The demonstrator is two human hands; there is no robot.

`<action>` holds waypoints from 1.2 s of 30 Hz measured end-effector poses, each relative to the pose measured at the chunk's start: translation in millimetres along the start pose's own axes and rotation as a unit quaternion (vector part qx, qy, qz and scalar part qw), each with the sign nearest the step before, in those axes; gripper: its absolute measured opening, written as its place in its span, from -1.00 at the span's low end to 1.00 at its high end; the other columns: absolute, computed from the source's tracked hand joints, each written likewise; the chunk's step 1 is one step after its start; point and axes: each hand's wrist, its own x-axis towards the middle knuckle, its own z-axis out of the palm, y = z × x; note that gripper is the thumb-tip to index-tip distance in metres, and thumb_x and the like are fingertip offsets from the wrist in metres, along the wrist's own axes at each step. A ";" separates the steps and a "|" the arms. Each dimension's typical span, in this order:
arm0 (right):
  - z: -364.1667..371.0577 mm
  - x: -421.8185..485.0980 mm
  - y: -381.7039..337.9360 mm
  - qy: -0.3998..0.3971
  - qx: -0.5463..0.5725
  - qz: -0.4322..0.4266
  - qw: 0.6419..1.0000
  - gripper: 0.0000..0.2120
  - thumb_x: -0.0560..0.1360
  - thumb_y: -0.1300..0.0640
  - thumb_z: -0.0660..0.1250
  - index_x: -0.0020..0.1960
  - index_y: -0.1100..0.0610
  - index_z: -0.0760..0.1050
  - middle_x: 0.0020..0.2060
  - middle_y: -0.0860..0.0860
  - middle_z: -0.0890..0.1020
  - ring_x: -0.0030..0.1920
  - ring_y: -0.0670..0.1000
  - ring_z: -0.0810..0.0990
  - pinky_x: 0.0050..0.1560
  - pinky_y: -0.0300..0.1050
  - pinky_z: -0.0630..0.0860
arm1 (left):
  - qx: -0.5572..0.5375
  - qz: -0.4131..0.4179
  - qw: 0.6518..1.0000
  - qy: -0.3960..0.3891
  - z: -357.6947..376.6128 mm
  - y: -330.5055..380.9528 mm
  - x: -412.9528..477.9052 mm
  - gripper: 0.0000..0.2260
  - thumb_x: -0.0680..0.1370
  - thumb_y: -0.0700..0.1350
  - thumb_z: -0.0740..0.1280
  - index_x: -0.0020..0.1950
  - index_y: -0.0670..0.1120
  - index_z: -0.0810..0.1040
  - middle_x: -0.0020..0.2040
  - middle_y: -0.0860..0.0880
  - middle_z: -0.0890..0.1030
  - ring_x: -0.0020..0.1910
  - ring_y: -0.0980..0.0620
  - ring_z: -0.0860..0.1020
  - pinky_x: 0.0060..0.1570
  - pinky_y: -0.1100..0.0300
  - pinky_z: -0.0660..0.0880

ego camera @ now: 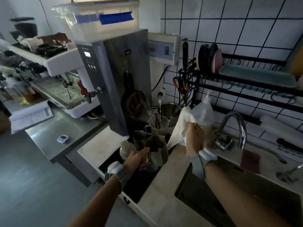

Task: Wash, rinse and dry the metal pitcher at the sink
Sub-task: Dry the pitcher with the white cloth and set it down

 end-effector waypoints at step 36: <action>16.3 10.7 37.7 -0.094 -0.063 0.027 0.993 -0.76 0.58 0.09 0.14 -0.16 0.21 0.41 -0.22 0.15 0.46 -0.19 0.03 0.39 -0.12 -0.10 0.30 | 0.088 -0.105 0.979 0.149 -54.1 -136.7 -7.3 -0.43 0.59 -0.04 0.25 -0.63 -0.16 0.36 -0.67 -0.09 0.40 -0.62 -0.05 0.37 -0.40 0.12 0.37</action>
